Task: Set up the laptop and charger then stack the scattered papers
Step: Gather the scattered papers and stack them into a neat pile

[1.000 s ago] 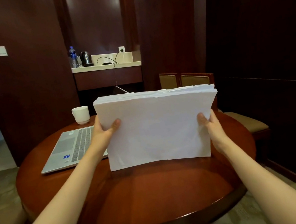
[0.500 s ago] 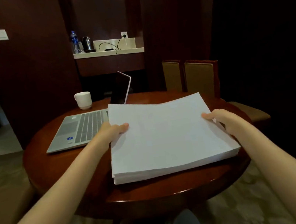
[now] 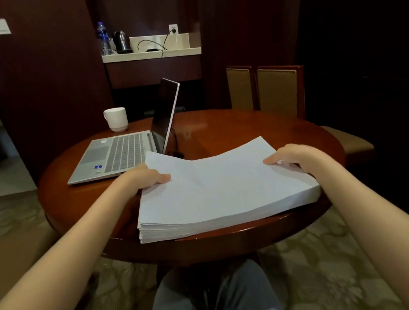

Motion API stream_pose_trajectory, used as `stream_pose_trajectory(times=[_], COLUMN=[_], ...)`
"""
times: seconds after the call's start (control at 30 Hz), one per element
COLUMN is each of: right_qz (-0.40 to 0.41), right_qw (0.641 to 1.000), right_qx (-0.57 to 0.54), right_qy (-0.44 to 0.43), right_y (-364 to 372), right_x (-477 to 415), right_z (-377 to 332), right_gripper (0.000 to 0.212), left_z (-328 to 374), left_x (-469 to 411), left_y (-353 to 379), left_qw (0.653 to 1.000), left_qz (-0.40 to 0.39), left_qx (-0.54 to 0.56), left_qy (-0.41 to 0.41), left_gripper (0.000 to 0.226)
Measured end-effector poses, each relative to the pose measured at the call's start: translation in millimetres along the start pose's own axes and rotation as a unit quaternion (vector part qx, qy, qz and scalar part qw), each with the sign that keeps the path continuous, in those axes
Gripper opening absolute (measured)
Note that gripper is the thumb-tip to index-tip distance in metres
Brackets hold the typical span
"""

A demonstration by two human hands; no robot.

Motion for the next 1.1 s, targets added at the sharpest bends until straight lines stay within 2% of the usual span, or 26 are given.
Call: stream_pose_trajectory(times=[0.1,0.23,0.37,0.47,0.6,0.67,0.73,0.77,0.87,1.1], right_qz=[-0.001,0.002,0.022,0.005,-0.050,-0.063,-0.073,-0.077,-0.070,-0.053], right_qw=[1.000,1.000,0.991,0.981,0.972,0.966,0.962,0.961,0.961,0.977], right_qx=[0.016,0.003,-0.131,-0.195,-0.228,-0.249,-0.261,-0.264,-0.266,-0.208], right_qy=[-0.007,-0.023,-0.009,-0.003,-0.015,-0.010,-0.006,-0.006,-0.005,-0.002], right_y=[3,1,-3,-1,2,3,4,4,1,2], right_x=[-1,-2,-2,2,4,4,5,5,5,2], right_z=[-1,-5,-3,-3,-4,-2,-2,-2,-3,-9], right_gripper=[0.071,0.068,0.060,0.054,0.067,0.072,0.076,0.077,0.077,0.075], left_z=[-6,-7,2,4,-1,-4,-6,-5,-5,-4], left_x=[2,5,6,3,2,-1,4,4,-1,1], left_y=[0,-1,-2,1,2,2,2,1,0,-1], left_qw=[0.999,0.999,0.998,0.991,0.981,0.975,0.970,0.969,0.966,0.952], left_qz=[0.013,0.044,0.055,0.023,0.013,0.001,-0.014,-0.014,-0.027,-0.068], left_qx=[-0.037,-0.026,0.031,0.131,0.192,0.218,0.238,0.242,0.254,0.295], left_qy=[0.005,-0.006,-0.020,-0.030,-0.035,-0.036,-0.046,-0.045,-0.043,-0.039], left_gripper=[0.039,0.049,0.057,0.052,0.052,0.043,0.024,0.027,0.060,0.073])
Point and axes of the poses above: each hand's wrist, its own x-axis away from the middle knuckle, its own y-axis out of the palm, z = x × y, the point moved 7 cm from there along -x, towards the middle knuckle, and after that the axes turned 7 degrees about -y, right-handed, at the moved point
